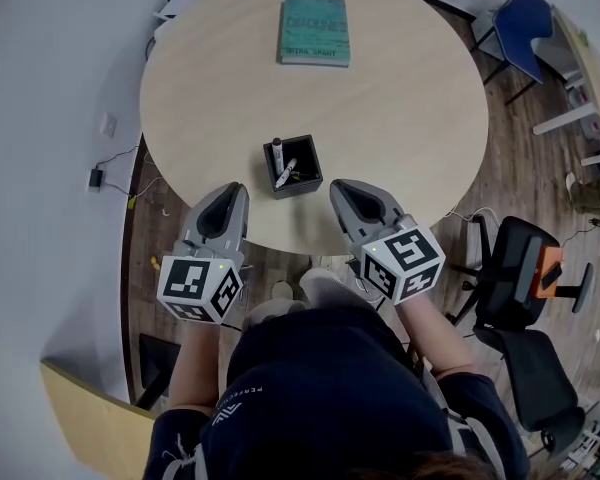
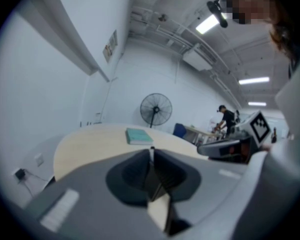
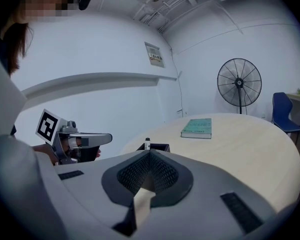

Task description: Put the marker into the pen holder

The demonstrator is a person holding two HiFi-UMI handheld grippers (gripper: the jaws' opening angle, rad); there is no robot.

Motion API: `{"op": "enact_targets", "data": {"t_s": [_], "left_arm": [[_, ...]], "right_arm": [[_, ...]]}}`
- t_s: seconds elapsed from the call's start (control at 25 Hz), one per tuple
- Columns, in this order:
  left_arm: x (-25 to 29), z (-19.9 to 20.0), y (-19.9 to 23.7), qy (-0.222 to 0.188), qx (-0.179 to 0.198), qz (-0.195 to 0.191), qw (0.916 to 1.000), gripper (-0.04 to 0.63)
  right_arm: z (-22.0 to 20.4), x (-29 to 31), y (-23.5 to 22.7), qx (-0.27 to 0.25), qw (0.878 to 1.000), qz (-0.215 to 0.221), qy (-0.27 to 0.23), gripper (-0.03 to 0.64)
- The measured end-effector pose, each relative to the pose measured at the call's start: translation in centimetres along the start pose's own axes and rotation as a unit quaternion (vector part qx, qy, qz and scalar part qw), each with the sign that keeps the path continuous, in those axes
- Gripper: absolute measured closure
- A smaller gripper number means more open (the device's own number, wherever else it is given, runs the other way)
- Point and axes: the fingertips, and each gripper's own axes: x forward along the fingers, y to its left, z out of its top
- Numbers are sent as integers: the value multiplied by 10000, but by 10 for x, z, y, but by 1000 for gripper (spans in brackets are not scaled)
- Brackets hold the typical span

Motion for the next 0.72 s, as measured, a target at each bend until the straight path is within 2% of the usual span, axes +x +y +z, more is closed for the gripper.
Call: {"op": "enact_targets", "data": {"t_s": [0.36,0.72], "left_arm": [[-16,-9,4,143,-71,-8,9999,571],[-21,-8,4,102,-161,-132,9997,574]], "right_arm": [[2,-3,9,-81,9999,-130,-29,623],[2,-3,15,-136,9997,-177,-34,623]]}}
